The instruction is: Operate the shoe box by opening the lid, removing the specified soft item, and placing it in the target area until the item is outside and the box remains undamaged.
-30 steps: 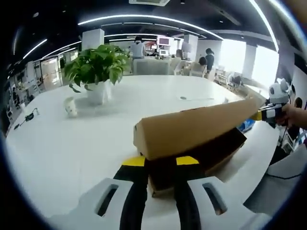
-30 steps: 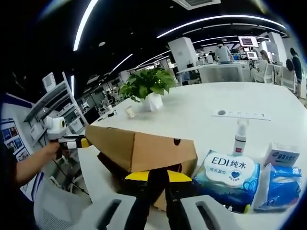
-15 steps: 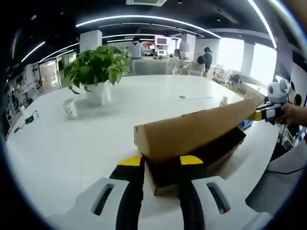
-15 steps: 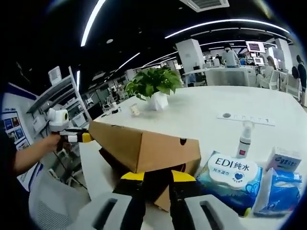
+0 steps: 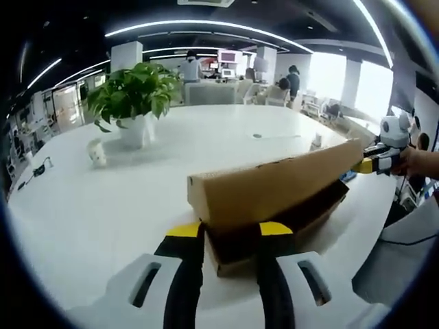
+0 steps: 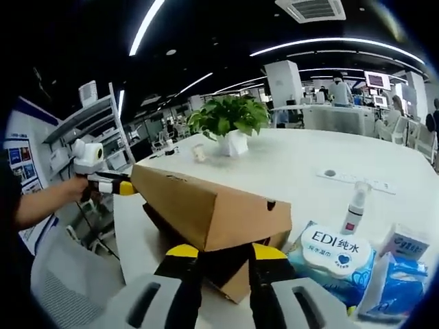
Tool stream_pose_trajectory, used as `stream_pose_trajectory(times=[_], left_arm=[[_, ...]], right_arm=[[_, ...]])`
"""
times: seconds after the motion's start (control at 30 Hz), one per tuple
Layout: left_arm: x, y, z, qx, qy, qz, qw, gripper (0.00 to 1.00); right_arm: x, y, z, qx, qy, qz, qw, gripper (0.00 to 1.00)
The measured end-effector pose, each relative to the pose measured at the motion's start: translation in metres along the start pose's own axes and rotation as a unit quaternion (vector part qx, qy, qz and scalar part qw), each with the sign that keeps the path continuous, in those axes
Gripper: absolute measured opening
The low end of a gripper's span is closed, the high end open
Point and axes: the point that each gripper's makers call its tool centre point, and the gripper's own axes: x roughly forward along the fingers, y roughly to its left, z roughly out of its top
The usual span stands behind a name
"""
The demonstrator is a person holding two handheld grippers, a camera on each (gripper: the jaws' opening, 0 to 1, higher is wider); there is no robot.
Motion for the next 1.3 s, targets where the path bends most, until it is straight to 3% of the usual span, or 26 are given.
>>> stream_pose_trajectory(times=[0.53,1.3], left_arm=[[0.001,-0.004,-0.015,0.002,0.018,-0.005,0.9998,0.31],[0.008,-0.005,-0.046,0.032,0.062,-0.007,0.9975,0.35]], right_arm=[[0.003,0.004,-0.012,-0.047,0.015,0.006,0.9988,0.31],[0.012,0.005,-0.036,-0.078,0.038,0.005,0.9963,0.37]])
